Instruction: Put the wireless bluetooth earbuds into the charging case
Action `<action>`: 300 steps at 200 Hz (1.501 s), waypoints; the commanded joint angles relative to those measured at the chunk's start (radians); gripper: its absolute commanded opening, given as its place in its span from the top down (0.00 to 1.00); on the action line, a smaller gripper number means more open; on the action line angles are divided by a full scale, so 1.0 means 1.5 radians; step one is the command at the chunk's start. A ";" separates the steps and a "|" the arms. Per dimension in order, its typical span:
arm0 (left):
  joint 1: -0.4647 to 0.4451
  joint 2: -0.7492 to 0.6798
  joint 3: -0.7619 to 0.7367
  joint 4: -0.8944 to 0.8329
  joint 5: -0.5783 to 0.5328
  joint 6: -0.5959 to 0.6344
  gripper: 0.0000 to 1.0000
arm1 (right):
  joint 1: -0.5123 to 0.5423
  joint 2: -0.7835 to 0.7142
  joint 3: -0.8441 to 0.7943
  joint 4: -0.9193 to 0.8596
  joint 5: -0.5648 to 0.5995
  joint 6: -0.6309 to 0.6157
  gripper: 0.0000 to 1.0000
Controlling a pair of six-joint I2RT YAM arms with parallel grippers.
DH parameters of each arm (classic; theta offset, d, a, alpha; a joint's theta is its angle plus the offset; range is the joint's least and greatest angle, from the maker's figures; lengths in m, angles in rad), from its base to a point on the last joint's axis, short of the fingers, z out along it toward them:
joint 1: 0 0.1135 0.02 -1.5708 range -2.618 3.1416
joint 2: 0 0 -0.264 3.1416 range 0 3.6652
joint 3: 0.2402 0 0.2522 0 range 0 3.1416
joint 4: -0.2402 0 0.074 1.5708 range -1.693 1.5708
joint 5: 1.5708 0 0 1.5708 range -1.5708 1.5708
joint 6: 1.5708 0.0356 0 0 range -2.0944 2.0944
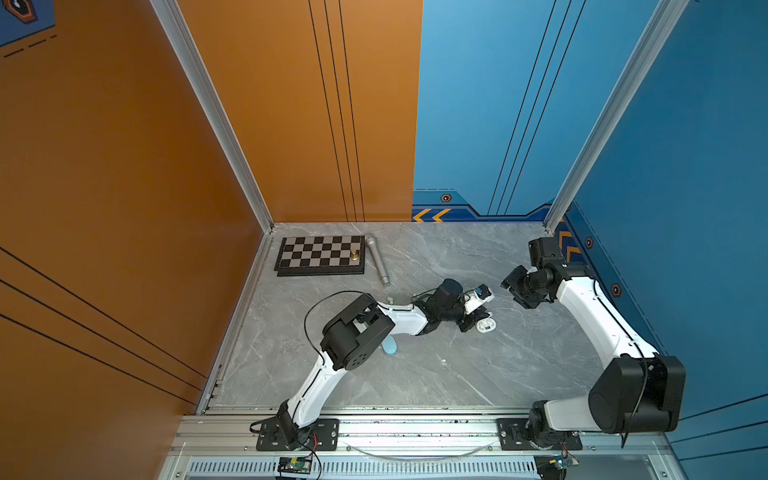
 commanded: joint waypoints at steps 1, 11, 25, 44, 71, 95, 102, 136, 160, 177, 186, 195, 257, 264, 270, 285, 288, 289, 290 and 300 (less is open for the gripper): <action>-0.003 0.011 -0.005 0.011 0.019 -0.001 0.77 | -0.005 -0.025 -0.010 -0.023 -0.006 -0.014 0.45; -0.003 0.010 -0.006 0.011 0.018 -0.003 0.76 | -0.007 -0.024 -0.010 -0.023 -0.007 -0.015 0.45; -0.001 0.001 -0.012 0.016 0.015 -0.011 0.76 | -0.007 -0.024 -0.010 -0.022 -0.004 -0.020 0.45; 0.003 -0.037 -0.027 0.016 0.005 -0.027 0.72 | -0.006 -0.026 -0.010 -0.023 0.031 -0.035 0.47; 0.026 -0.140 -0.062 0.012 0.022 -0.060 0.50 | -0.009 -0.040 -0.006 -0.029 0.080 -0.090 0.46; 0.056 -0.241 -0.073 -0.057 0.045 -0.092 0.02 | -0.013 -0.055 -0.005 -0.036 0.079 -0.176 0.25; 0.063 -0.268 -0.074 -0.084 0.036 -0.098 0.02 | -0.013 -0.064 -0.007 -0.035 0.086 -0.197 0.17; 0.080 -0.402 -0.060 -0.268 -0.233 -0.125 0.02 | -0.017 -0.133 -0.039 0.017 0.206 -0.204 0.00; 0.118 -0.460 -0.002 -0.451 -0.381 -0.189 0.02 | -0.088 -0.194 -0.077 0.060 0.176 -0.143 0.00; 0.189 -0.493 0.020 -0.567 -0.241 -0.202 0.02 | -0.165 -0.233 -0.137 0.131 0.022 -0.119 0.00; 0.236 -0.513 0.003 -0.573 -0.121 -0.220 0.02 | -0.176 -0.244 -0.157 0.144 -0.028 -0.104 0.00; 0.284 -0.531 -0.035 -0.538 0.003 -0.250 0.02 | -0.164 -0.242 -0.156 0.117 -0.030 -0.097 0.04; 0.379 -0.639 -0.290 -0.289 0.110 -0.474 0.02 | 0.070 -0.085 -0.092 -0.038 0.091 -0.050 0.08; 0.378 -0.646 -0.291 -0.302 0.111 -0.469 0.02 | 0.086 -0.063 -0.090 -0.038 0.093 -0.039 0.07; 0.376 -0.650 -0.294 -0.309 0.113 -0.467 0.02 | 0.098 -0.042 -0.085 -0.038 0.092 -0.034 0.06; 0.371 -0.659 -0.288 -0.353 0.113 -0.441 0.02 | 0.133 0.006 -0.068 -0.038 0.101 -0.030 0.06; 0.369 -0.660 -0.286 -0.366 0.112 -0.435 0.02 | 0.139 0.015 -0.066 -0.038 0.101 -0.030 0.05; 0.369 -0.661 -0.286 -0.369 0.112 -0.433 0.02 | 0.140 0.019 -0.065 -0.038 0.101 -0.030 0.05; 0.368 -0.660 -0.284 -0.374 0.111 -0.431 0.02 | 0.142 0.022 -0.064 -0.038 0.101 -0.030 0.05; 0.362 -0.662 -0.276 -0.411 0.091 -0.416 0.02 | 0.155 0.046 -0.052 -0.038 0.104 -0.028 0.05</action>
